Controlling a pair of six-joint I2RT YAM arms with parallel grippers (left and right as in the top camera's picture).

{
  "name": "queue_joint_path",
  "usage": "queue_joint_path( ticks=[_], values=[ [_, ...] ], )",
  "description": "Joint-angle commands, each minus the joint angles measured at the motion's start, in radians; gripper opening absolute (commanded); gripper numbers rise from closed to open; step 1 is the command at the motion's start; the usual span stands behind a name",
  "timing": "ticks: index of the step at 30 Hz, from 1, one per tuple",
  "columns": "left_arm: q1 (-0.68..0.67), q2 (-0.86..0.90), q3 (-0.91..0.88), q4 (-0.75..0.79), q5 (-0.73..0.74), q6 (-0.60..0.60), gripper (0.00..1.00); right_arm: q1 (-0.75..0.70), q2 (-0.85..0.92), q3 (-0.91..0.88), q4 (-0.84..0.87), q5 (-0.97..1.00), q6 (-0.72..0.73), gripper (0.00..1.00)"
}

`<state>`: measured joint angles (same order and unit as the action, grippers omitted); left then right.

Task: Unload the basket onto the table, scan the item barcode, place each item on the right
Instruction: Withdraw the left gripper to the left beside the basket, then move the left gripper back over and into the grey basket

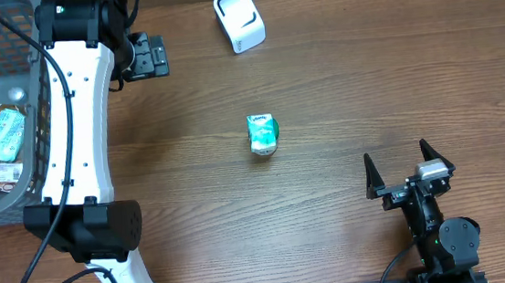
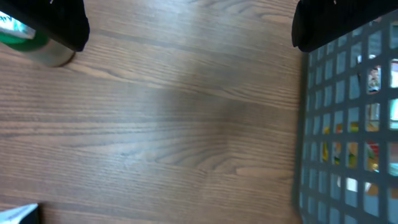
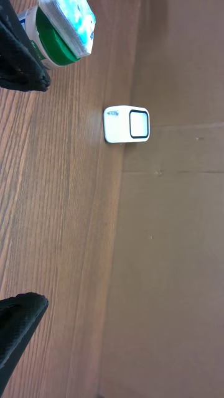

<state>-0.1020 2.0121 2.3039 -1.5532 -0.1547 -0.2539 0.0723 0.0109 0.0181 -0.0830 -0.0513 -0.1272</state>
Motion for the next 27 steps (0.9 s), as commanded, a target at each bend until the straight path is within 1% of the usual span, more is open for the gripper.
queue_joint_path(
  ticks=[1,6,12,17,19,21,22,24,25,26,27],
  values=[
    [0.003,-0.029,0.023,0.012,-0.036,0.008,1.00,-0.003,-0.008,-0.010,0.002,0.005,-0.001,1.00],
    [0.003,-0.029,0.023,0.017,-0.037,0.019,1.00,-0.003,-0.008,-0.010,0.002,0.005,-0.002,1.00],
    [0.003,-0.029,0.023,0.036,-0.051,0.098,1.00,-0.003,-0.008,-0.010,0.002,0.005,-0.002,1.00],
    [0.003,-0.029,0.024,0.052,-0.098,0.099,1.00,-0.003,-0.008,-0.010,0.002,0.005,-0.002,1.00],
    [0.003,-0.030,0.024,0.055,-0.106,0.098,0.98,-0.003,-0.008,-0.010,0.002,0.005,-0.001,1.00],
    [0.003,-0.034,0.024,0.053,-0.111,0.101,0.86,-0.003,-0.008,-0.010,0.002,0.005,-0.002,1.00],
    [0.003,-0.040,0.024,0.054,-0.110,0.101,0.78,-0.003,-0.008,-0.010,0.002,0.005,-0.002,1.00],
    [0.003,-0.058,0.024,0.060,-0.107,0.101,0.53,-0.003,-0.008,-0.010,0.002,0.005,-0.002,1.00],
    [0.004,-0.072,0.024,0.069,-0.108,0.101,0.39,-0.003,-0.008,-0.010,0.002,0.005,-0.002,1.00],
    [0.004,-0.088,0.024,0.083,-0.118,0.101,0.28,-0.003,-0.008,-0.010,0.002,0.005,-0.002,1.00],
    [0.005,-0.102,0.024,0.097,-0.129,0.101,0.20,-0.003,-0.008,-0.010,0.002,0.005,-0.001,1.00]
  ],
)
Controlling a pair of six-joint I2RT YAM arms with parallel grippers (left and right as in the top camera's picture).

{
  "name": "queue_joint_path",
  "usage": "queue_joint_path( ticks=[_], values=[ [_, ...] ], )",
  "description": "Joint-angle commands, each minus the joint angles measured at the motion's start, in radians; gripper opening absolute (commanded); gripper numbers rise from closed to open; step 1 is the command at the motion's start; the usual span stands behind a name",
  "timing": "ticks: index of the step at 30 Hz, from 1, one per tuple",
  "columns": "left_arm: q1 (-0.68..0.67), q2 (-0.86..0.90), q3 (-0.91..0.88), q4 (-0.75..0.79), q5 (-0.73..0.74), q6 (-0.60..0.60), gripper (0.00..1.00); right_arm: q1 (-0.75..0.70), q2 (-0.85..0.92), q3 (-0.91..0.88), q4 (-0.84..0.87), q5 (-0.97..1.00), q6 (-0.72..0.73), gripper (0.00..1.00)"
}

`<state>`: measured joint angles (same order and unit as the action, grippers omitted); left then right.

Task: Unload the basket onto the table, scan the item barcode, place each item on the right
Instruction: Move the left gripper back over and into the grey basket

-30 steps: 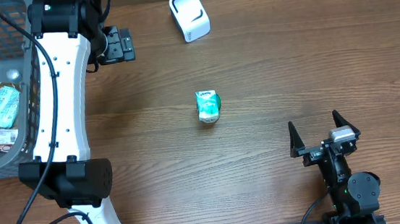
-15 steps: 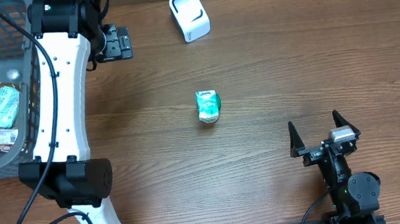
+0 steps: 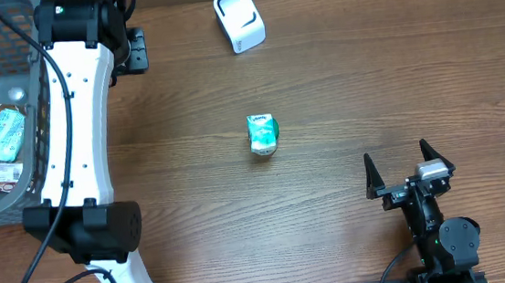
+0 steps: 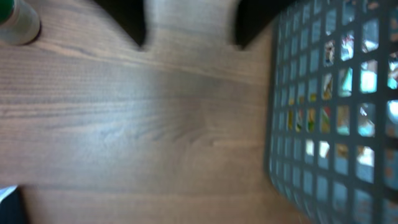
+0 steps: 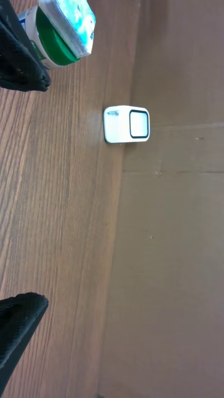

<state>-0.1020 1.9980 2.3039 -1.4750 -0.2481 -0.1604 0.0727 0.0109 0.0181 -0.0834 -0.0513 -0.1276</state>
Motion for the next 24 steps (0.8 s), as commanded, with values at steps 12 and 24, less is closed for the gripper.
queue_joint_path(
  ticks=[12,24],
  values=[
    [0.006,-0.246,0.024,0.252,-0.220,0.056,0.34,-0.003,-0.008,-0.010,0.002,0.005,-0.001,1.00],
    [0.167,-0.251,0.024,0.354,-0.201,0.109,0.85,-0.003,-0.008,-0.010,0.002,0.005,-0.001,1.00]
  ],
)
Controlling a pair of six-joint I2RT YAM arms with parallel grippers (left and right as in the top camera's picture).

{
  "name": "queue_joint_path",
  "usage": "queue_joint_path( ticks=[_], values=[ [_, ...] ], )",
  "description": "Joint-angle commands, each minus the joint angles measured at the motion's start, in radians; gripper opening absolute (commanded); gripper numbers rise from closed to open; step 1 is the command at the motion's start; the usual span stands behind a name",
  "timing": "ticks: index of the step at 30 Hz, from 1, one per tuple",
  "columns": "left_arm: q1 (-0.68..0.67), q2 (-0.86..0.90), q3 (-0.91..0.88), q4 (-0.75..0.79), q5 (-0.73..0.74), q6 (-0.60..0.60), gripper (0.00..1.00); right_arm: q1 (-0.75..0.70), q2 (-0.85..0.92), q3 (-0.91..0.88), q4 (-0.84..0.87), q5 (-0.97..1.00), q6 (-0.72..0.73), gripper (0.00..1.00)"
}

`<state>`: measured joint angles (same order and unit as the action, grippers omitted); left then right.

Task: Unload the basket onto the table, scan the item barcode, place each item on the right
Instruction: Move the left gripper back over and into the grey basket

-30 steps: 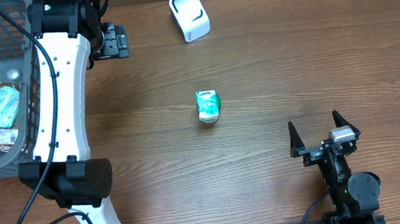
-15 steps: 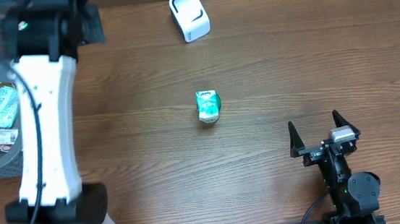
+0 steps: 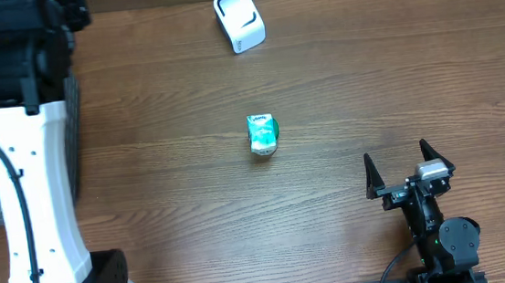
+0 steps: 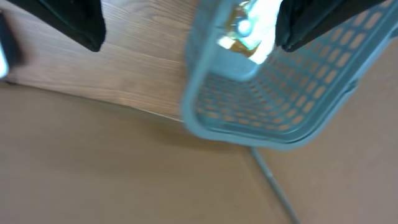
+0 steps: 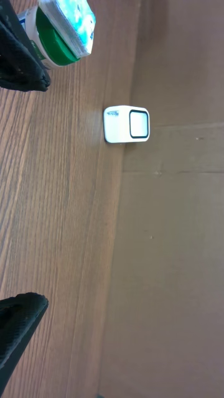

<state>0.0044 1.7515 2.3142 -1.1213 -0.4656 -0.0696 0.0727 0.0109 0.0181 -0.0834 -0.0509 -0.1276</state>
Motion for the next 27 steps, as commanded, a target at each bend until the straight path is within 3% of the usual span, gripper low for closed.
queue_joint_path(
  ticks=[1,9,17,27],
  values=[
    [0.093,-0.005,0.014,-0.005,0.051,0.018,0.86,-0.003,-0.008,-0.010,0.002,0.005,-0.001,1.00],
    [0.380,0.011,0.013,-0.058,0.473,0.018,0.94,-0.003,-0.008,-0.010,0.002,0.005,-0.001,1.00],
    [0.535,0.103,0.013,-0.125,0.541,0.058,0.97,-0.003,-0.008,-0.010,0.002,0.005,-0.001,1.00],
    [0.562,0.287,0.013,-0.170,0.709,0.176,0.96,-0.003,-0.008,-0.010,0.002,0.005,-0.001,1.00]
  ],
)
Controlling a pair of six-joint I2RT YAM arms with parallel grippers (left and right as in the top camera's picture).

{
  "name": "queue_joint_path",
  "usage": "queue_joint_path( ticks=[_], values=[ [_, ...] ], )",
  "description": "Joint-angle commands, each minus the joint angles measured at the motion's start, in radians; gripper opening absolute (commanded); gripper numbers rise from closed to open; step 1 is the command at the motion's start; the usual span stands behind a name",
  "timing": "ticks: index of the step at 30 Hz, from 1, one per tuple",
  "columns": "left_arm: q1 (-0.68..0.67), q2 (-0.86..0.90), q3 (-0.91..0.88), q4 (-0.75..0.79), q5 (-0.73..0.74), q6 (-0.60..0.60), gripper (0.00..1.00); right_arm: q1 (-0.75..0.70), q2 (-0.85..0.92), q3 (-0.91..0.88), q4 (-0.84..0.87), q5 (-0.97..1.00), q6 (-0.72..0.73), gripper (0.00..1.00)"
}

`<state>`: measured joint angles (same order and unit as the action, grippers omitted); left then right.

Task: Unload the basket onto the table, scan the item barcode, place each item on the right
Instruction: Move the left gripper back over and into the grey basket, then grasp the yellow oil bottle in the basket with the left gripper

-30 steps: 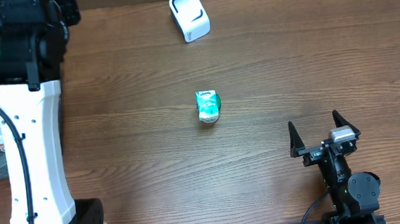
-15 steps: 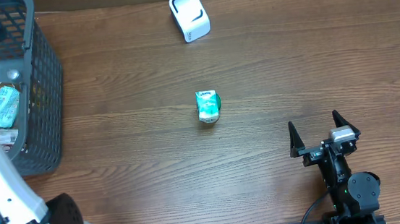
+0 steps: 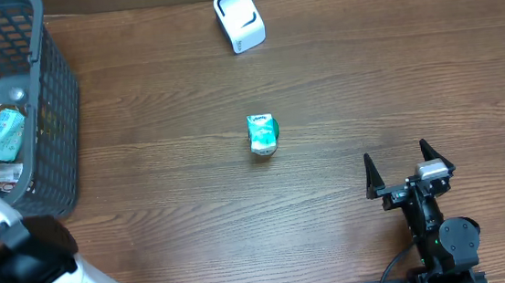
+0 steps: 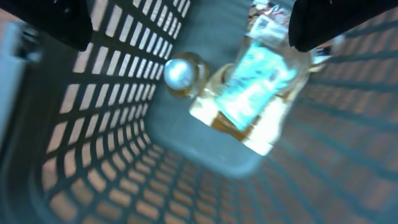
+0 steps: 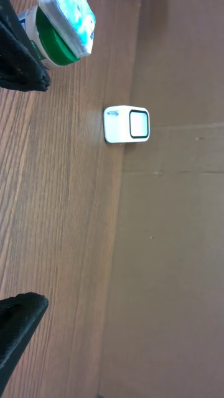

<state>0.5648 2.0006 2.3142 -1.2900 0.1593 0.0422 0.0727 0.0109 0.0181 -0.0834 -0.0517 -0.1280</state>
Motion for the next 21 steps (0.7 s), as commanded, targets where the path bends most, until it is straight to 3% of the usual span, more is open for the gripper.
queue_joint_path(
  ticks=[1,21],
  values=[
    [0.002,0.050,0.013,-0.002,0.085,0.069,0.96,-0.003,-0.008,-0.010,0.002,0.006,0.000,1.00],
    [-0.009,0.304,0.012,-0.023,0.097,0.093,0.91,-0.003,-0.008,-0.010,0.002,0.006,-0.001,1.00]
  ],
)
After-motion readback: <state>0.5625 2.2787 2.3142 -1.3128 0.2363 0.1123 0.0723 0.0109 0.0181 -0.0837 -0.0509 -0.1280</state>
